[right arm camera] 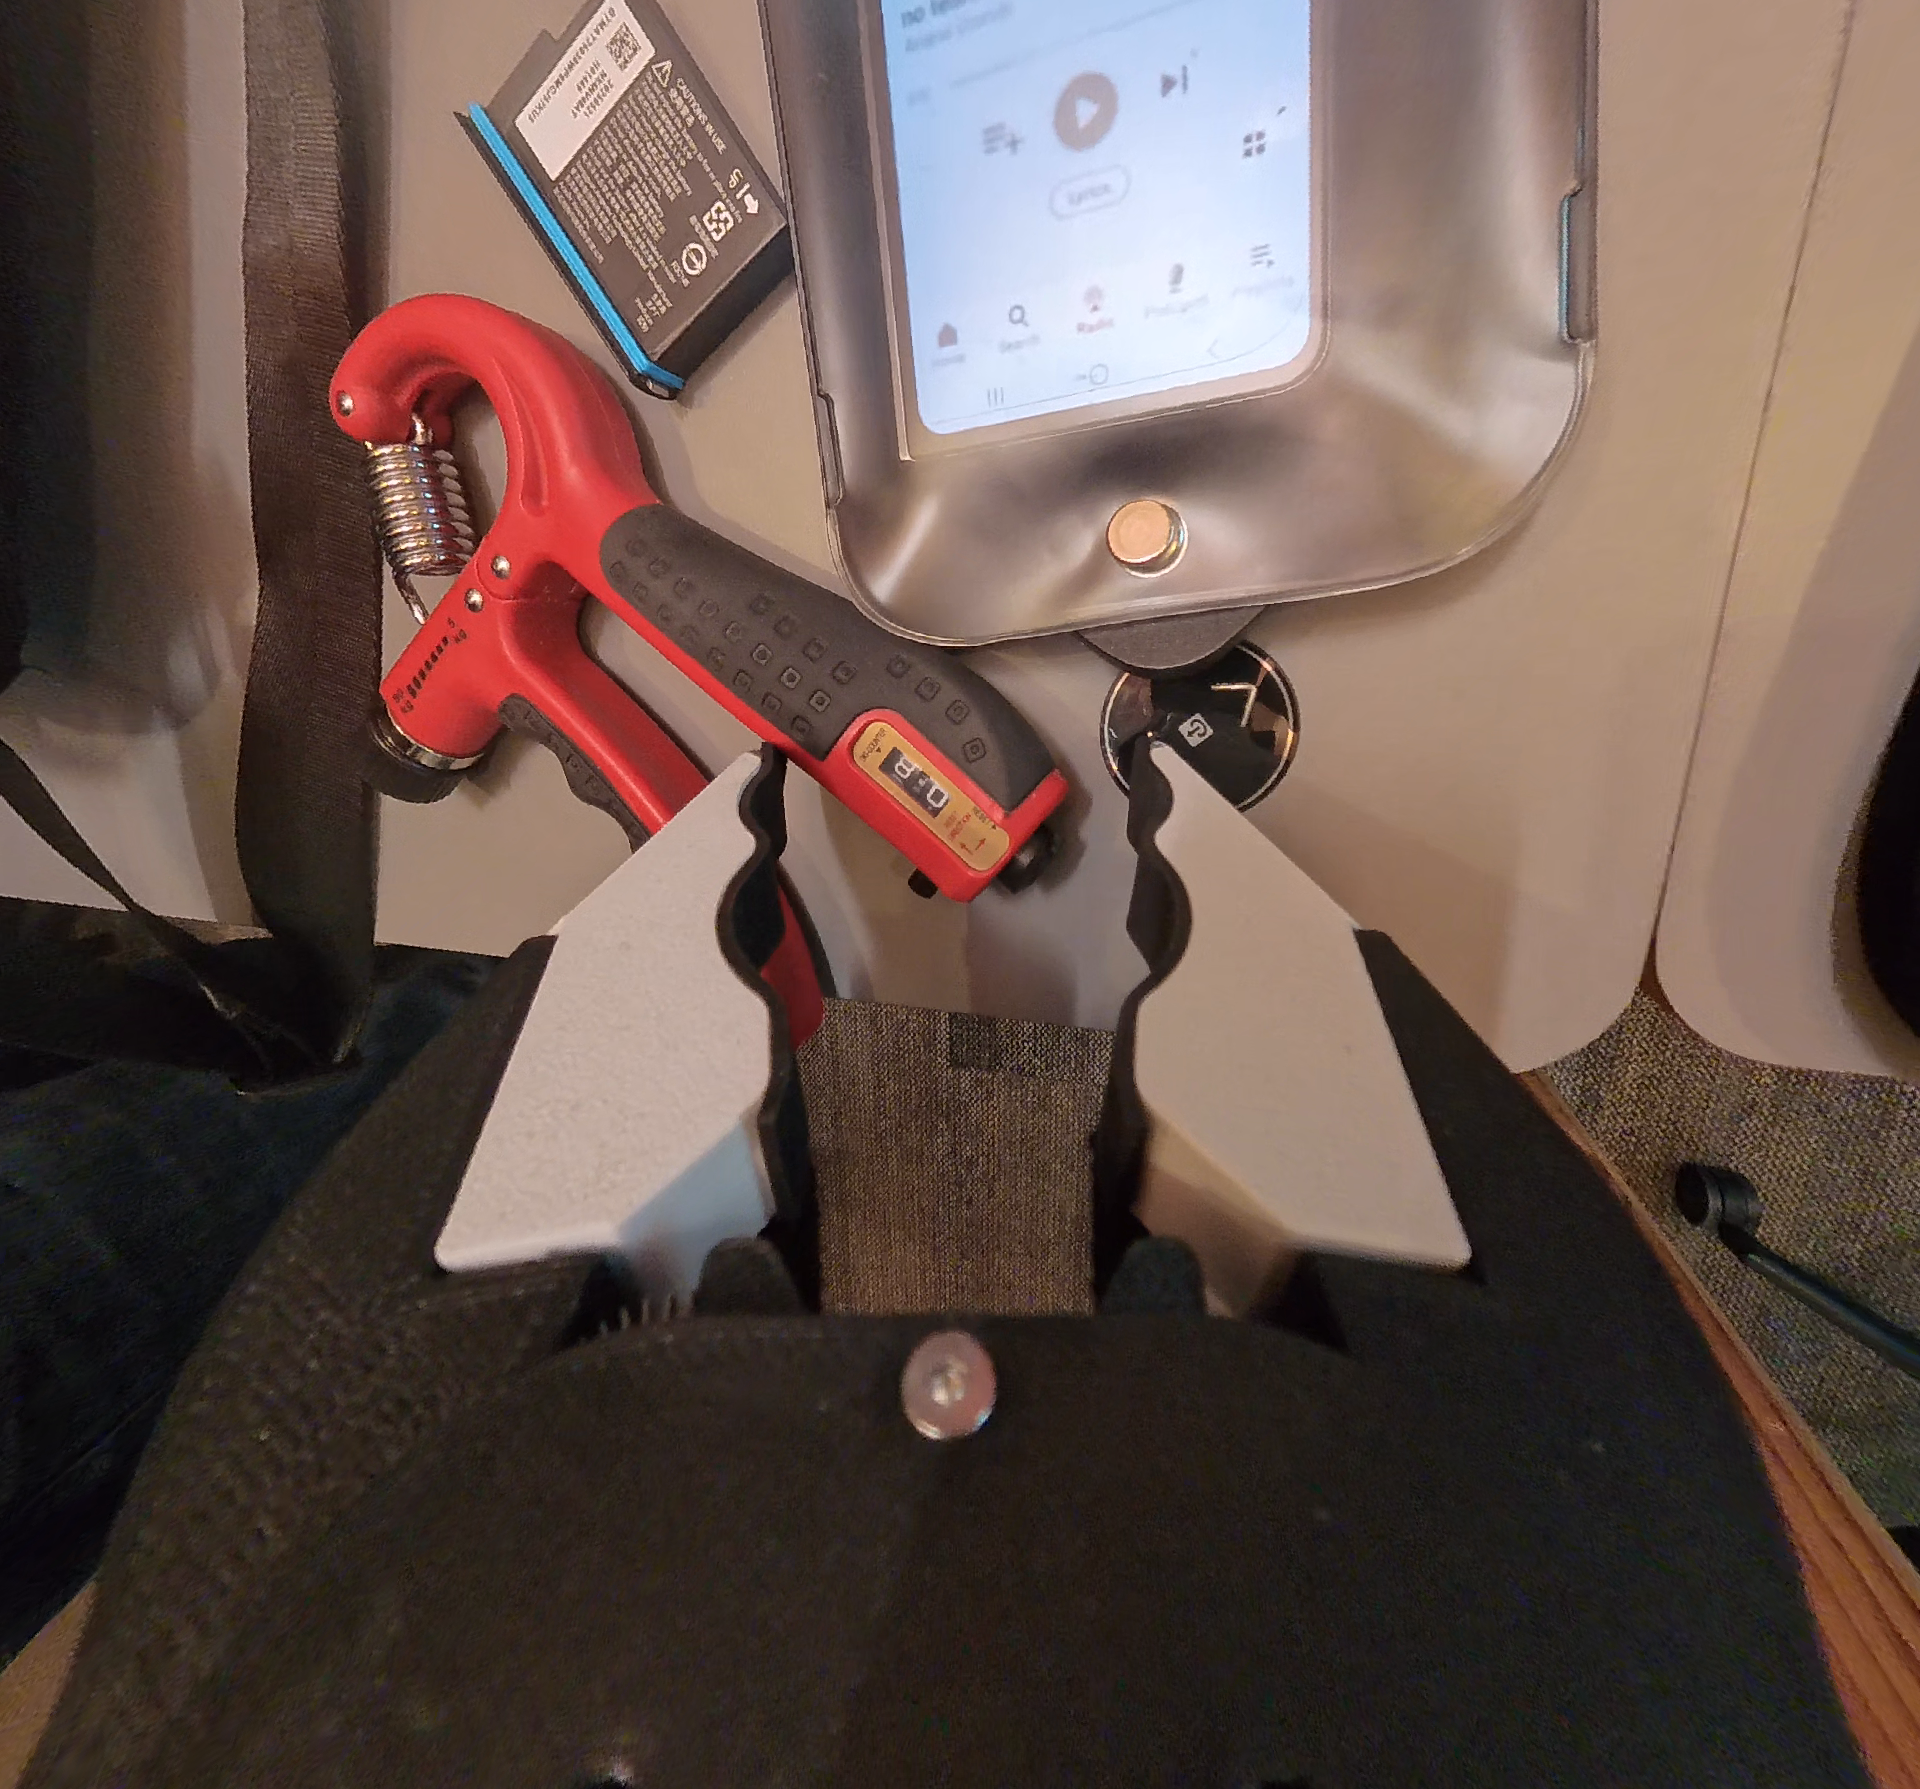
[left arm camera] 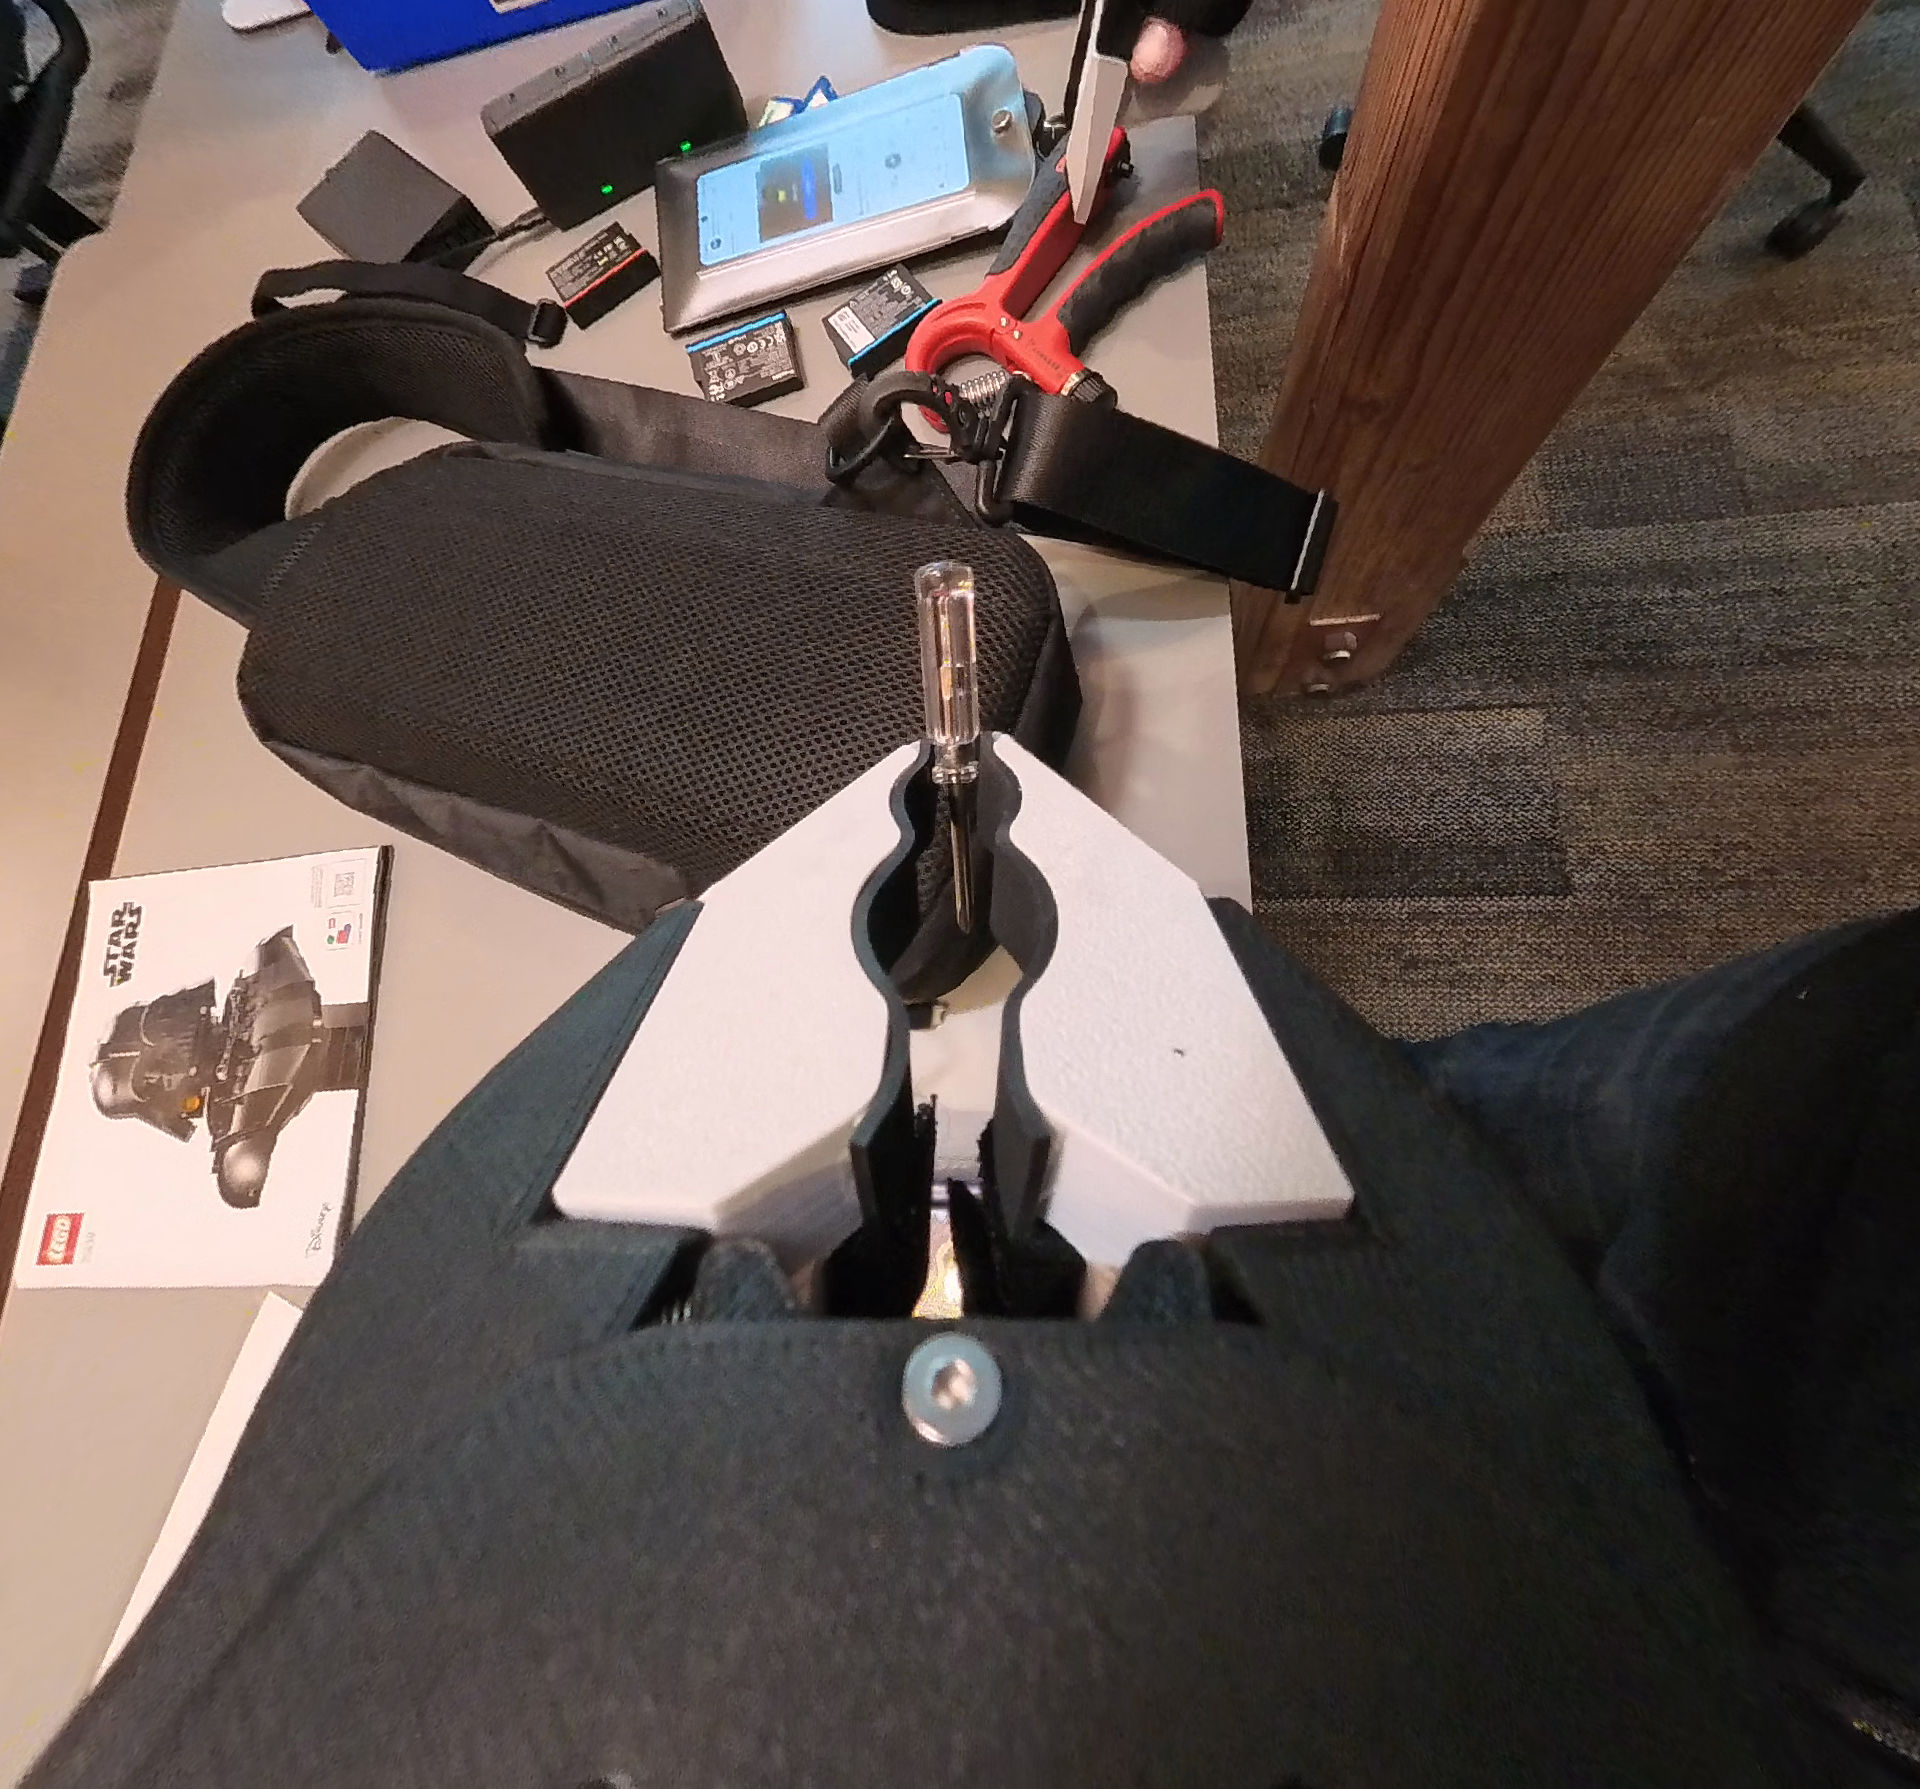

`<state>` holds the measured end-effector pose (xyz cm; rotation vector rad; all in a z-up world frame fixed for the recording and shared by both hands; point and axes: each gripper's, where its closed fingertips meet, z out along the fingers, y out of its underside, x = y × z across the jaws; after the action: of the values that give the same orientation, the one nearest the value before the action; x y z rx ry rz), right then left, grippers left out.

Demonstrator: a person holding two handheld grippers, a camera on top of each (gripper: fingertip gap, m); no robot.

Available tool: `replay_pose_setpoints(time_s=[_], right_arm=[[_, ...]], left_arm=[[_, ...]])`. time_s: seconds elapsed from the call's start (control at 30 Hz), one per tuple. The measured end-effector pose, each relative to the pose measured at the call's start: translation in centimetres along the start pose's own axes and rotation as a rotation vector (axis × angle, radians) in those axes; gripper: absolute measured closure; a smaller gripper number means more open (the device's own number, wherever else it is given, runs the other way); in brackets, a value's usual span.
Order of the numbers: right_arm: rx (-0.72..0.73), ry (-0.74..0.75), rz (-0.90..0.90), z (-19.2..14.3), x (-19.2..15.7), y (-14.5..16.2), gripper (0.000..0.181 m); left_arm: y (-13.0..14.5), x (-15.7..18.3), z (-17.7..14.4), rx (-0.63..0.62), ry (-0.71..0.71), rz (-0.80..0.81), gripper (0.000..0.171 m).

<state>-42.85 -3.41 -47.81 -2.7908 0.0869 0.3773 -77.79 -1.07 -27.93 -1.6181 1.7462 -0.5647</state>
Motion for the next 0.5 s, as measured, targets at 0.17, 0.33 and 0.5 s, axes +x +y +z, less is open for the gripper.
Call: replay_pose_setpoints(time_s=[0.17, 0.33, 0.5], right_arm=[[0.000, -0.002, -0.001, 0.30, -0.32, 0.30, 0.116], [0.004, 0.000, -0.001, 0.25, -0.45, 0.53, 0.116], [0.012, -0.003, -0.001, 0.38, -0.40, 0.62, 0.117]], left_arm=[[-0.20, 0.15, -0.09, 0.006, 0.004, 0.000, 0.168], [-0.44, 0.25, -0.11, 0.012, 0.010, 0.003, 0.168], [-0.65, 0.42, -0.06, 0.019, 0.019, 0.006, 0.168]])
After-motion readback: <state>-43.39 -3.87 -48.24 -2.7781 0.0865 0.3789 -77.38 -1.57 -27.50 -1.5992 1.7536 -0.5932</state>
